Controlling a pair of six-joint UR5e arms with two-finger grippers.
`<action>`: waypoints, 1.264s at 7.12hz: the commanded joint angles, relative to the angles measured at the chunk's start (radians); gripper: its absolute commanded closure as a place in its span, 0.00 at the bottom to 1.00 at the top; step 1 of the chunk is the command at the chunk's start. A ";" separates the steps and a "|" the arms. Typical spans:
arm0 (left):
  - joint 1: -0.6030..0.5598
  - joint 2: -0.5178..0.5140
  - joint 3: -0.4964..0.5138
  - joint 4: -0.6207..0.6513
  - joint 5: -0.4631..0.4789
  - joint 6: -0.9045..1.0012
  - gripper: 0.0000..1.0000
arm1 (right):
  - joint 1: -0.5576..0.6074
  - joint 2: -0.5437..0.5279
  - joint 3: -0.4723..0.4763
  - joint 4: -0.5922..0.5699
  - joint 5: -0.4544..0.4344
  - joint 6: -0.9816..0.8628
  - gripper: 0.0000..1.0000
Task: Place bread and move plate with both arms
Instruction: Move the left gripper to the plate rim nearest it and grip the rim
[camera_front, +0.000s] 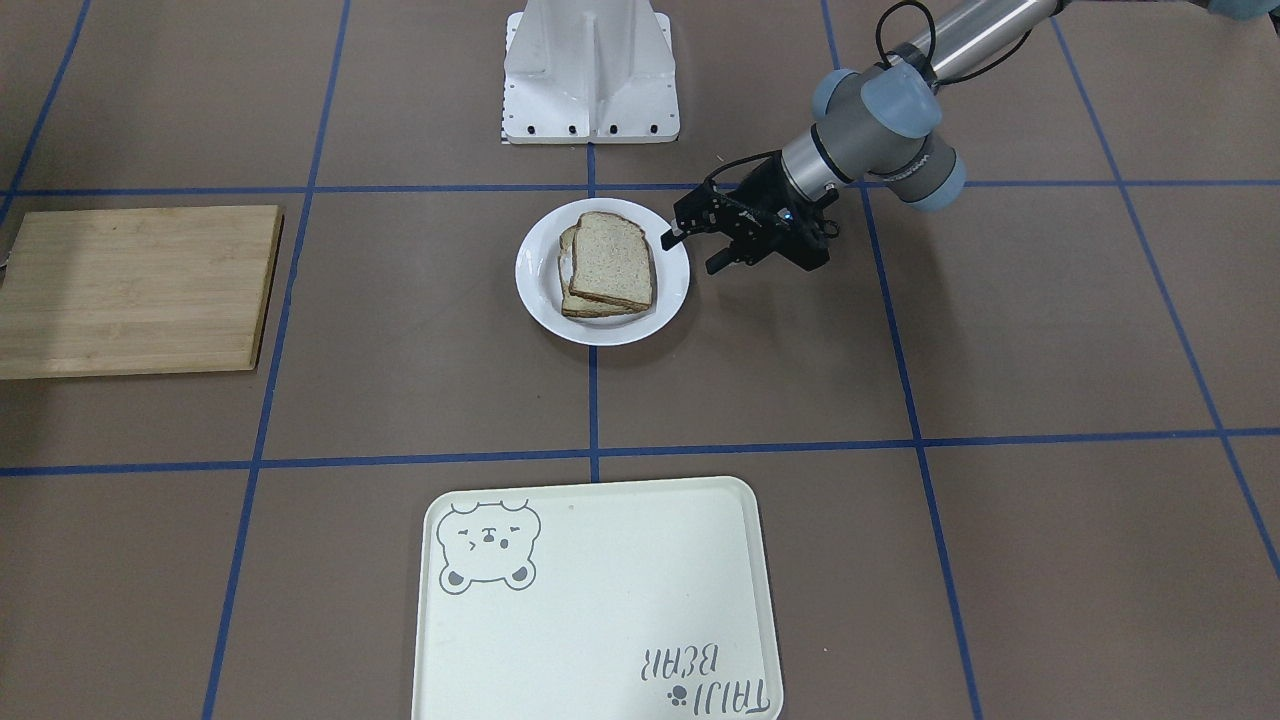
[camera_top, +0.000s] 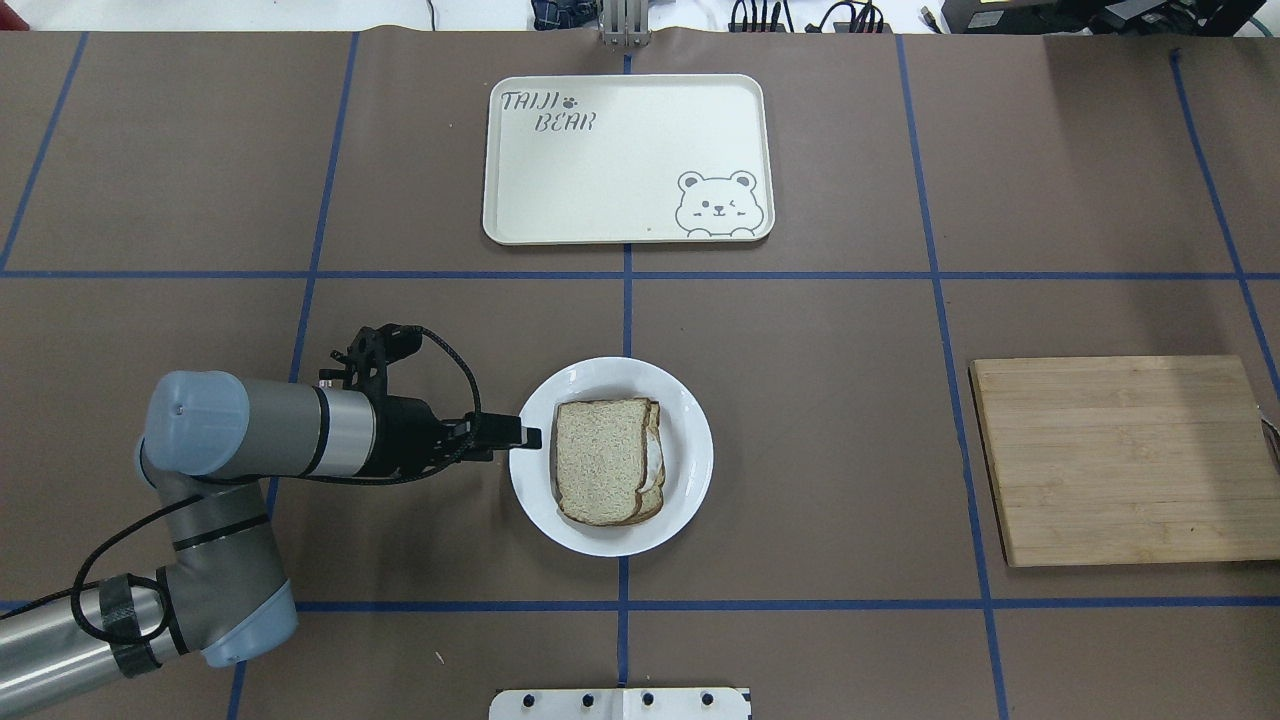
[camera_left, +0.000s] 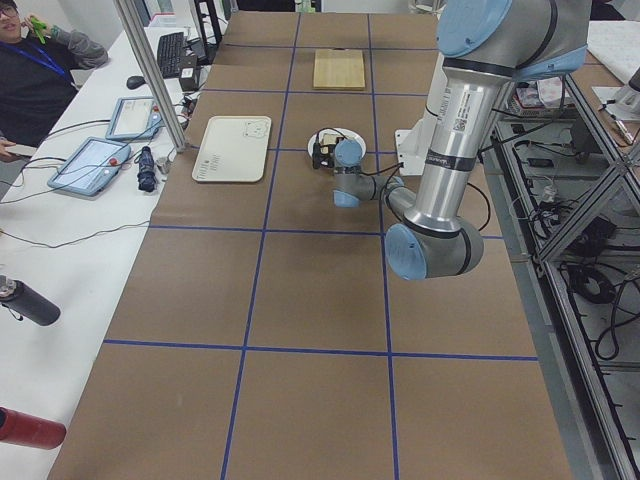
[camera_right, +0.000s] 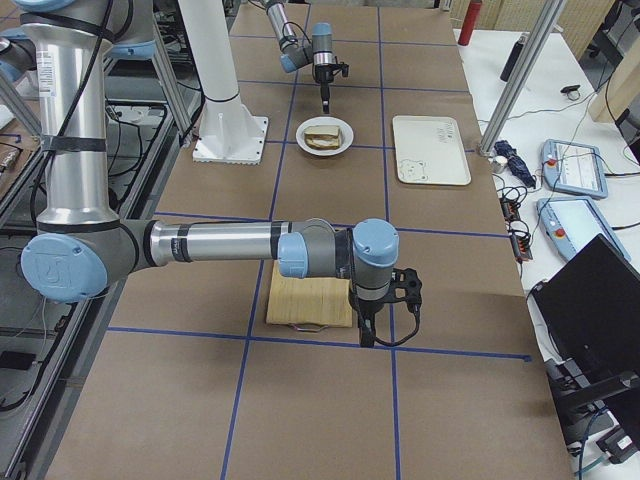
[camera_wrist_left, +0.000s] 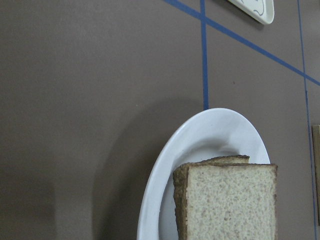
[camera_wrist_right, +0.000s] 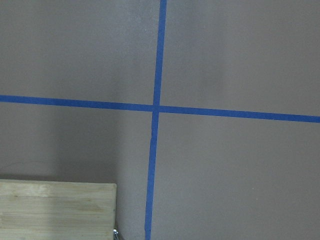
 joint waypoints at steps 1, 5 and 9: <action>0.017 0.002 0.021 -0.056 0.011 -0.033 0.34 | -0.001 0.024 -0.014 -0.002 0.000 0.000 0.00; 0.032 -0.013 0.090 -0.122 0.011 -0.033 0.53 | -0.004 0.055 -0.043 -0.002 -0.002 0.000 0.00; 0.092 -0.033 0.101 -0.124 0.049 -0.035 0.59 | -0.006 0.064 -0.063 -0.001 -0.005 0.000 0.00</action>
